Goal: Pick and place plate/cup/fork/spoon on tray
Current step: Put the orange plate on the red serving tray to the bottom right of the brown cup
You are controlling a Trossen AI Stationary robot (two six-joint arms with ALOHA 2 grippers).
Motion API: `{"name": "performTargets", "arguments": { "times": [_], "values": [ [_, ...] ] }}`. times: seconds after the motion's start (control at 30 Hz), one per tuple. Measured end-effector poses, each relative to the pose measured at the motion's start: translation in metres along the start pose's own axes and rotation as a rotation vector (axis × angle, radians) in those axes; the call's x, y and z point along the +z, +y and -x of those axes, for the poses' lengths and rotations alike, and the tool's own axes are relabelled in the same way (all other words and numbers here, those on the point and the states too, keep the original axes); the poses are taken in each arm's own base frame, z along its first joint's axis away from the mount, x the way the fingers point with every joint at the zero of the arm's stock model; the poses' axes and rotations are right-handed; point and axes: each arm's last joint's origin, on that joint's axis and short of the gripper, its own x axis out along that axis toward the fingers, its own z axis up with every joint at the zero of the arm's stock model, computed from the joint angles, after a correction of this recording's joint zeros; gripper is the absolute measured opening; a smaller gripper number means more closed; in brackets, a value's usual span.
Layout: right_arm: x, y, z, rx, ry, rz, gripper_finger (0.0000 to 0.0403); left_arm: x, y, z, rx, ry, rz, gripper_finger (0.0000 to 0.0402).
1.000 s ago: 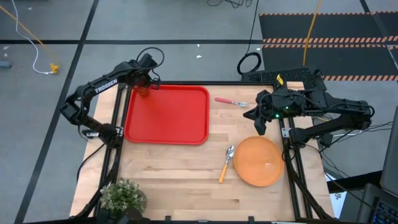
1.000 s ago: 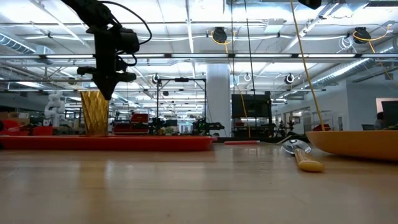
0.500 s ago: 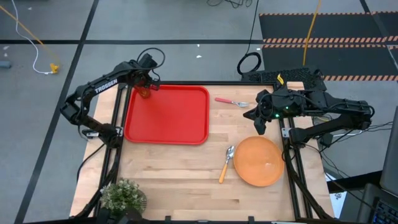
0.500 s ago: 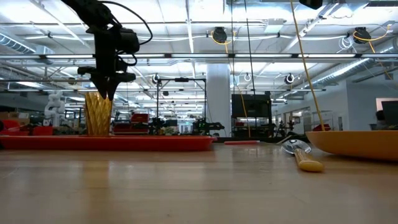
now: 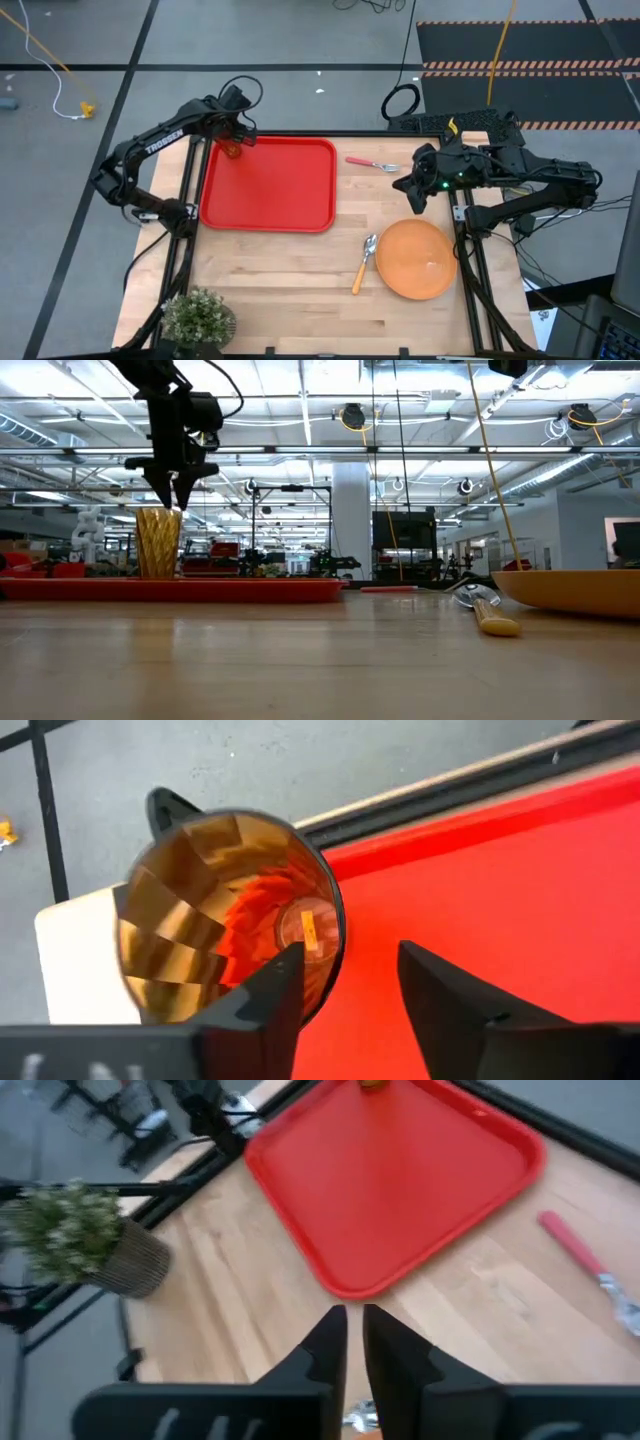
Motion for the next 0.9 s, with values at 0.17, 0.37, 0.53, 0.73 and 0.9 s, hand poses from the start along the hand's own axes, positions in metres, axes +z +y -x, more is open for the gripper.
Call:
{"name": "performTargets", "arguments": {
  "times": [0.17, 0.37, 0.53, 0.73, 0.9],
  "values": [
    [-0.004, -0.006, 0.000, -0.052, 0.048, -0.020, 0.0070, -0.003, 0.006, 0.014, 0.012, 0.007, 0.016, 0.0219],
    [-0.012, -0.021, 0.002, -0.186, 0.147, -0.135, 0.0098, -0.011, 0.011, 0.033, -0.027, -0.016, 0.061, 0.0231],
    [-0.021, -0.034, 0.006, -0.315, 0.253, -0.189, 0.0118, -0.019, 0.014, 0.056, -0.076, -0.085, 0.101, 0.0222],
    [-0.028, -0.044, 0.004, -0.381, 0.328, -0.125, 0.0155, -0.029, 0.019, 0.080, -0.138, -0.164, 0.170, 0.0196],
    [-0.040, -0.051, -0.016, -0.324, 0.437, 0.024, 0.0200, -0.037, 0.018, 0.095, -0.223, -0.202, 0.212, 0.0178]
  ]
}}
